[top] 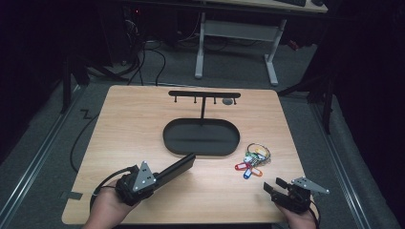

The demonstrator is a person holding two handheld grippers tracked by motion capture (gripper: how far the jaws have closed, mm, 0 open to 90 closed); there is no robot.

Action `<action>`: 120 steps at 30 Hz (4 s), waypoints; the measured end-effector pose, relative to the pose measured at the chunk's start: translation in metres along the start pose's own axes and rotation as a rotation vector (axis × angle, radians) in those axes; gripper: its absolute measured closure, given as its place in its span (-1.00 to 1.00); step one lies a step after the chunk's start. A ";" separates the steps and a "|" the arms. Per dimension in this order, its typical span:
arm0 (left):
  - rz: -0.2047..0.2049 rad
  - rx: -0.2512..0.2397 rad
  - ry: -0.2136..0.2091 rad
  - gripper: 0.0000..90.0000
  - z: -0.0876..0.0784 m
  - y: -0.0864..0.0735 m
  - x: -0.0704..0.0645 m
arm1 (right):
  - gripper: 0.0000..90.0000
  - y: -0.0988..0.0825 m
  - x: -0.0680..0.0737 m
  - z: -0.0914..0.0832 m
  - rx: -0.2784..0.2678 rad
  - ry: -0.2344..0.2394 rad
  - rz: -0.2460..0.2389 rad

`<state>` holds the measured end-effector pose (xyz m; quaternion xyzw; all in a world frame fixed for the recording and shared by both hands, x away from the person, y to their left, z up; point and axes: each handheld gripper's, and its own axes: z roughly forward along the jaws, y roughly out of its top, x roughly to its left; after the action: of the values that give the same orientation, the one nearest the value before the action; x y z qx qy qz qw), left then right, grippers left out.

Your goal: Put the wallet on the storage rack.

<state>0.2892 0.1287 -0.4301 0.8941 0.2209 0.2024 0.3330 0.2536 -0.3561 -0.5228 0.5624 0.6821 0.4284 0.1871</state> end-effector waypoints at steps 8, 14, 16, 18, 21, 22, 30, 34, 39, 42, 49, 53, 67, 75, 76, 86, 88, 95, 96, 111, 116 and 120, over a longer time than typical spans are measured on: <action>0.074 -0.012 0.038 0.67 0.010 0.015 0.008 | -0.20 0.000 0.000 0.000 0.003 0.000 0.000; 0.123 -0.048 0.058 0.67 0.016 0.029 0.014 | -0.20 0.000 -0.001 0.000 0.000 -0.003 0.002; 0.140 -0.065 0.063 0.67 0.018 0.034 0.016 | -0.20 0.000 -0.001 0.000 -0.001 -0.003 0.001; 0.157 -0.070 0.063 0.67 0.021 0.038 0.020 | -0.20 0.000 -0.002 0.000 -0.001 -0.003 -0.002; 0.185 -0.070 0.063 0.67 0.028 0.043 0.025 | -0.20 0.000 -0.002 -0.001 -0.001 -0.003 -0.003; 0.204 -0.068 0.068 0.67 0.032 0.045 0.028 | -0.20 0.000 -0.002 -0.001 -0.002 -0.003 -0.002; 0.246 -0.067 0.088 0.67 0.048 0.057 0.041 | -0.20 -0.002 -0.003 -0.004 -0.004 -0.011 0.005; 0.262 -0.061 0.091 0.67 0.054 0.063 0.045 | -0.20 -0.003 -0.003 -0.006 -0.008 -0.010 0.003; 0.302 -0.062 0.103 0.67 0.065 0.076 0.051 | -0.20 -0.005 -0.004 -0.008 -0.010 -0.012 0.000; 0.319 -0.054 0.104 0.67 0.069 0.081 0.054 | -0.20 -0.005 -0.004 -0.008 -0.008 -0.015 0.007; 0.357 -0.048 0.098 0.67 0.086 0.096 0.061 | -0.20 -0.007 -0.006 -0.011 -0.012 -0.022 0.003; 0.363 -0.063 0.095 0.67 0.101 0.104 0.068 | -0.19 -0.008 -0.006 -0.012 -0.011 -0.022 0.009; 0.375 -0.069 0.071 0.67 0.140 0.117 0.078 | -0.19 -0.009 -0.008 -0.012 -0.011 -0.020 0.016; 0.365 -0.067 0.069 0.67 0.153 0.114 0.083 | -0.19 -0.010 -0.009 -0.013 -0.010 -0.022 0.029; 0.366 -0.068 0.068 0.67 0.154 0.114 0.083 | -0.19 -0.010 -0.009 -0.013 -0.012 -0.022 0.027; 0.437 -0.048 0.040 0.66 0.158 0.106 0.076 | -0.19 -0.011 -0.008 -0.013 -0.010 -0.023 0.025; 0.436 -0.048 0.033 0.66 0.156 0.103 0.076 | -0.19 -0.011 -0.008 -0.013 -0.007 -0.023 0.025; 0.438 0.004 -0.021 0.63 0.156 0.085 0.076 | -0.19 -0.011 -0.007 -0.012 -0.002 -0.024 0.023; 0.446 0.001 -0.022 0.63 0.155 0.082 0.076 | -0.19 -0.011 -0.007 -0.011 -0.001 -0.024 0.021; 0.470 0.034 -0.062 0.54 0.150 0.069 0.068 | -0.19 -0.010 -0.005 -0.008 0.010 -0.020 0.019; 0.478 0.053 -0.084 0.48 0.152 0.068 0.063 | -0.19 -0.010 -0.005 -0.008 0.011 -0.019 0.016; 0.476 0.065 -0.096 0.43 0.153 0.067 0.062 | -0.19 -0.010 -0.005 -0.007 0.014 -0.018 0.015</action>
<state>0.4357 0.0385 -0.4777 0.9397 -0.0057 0.2254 0.2571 0.2433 -0.3631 -0.5279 0.5728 0.6790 0.4199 0.1858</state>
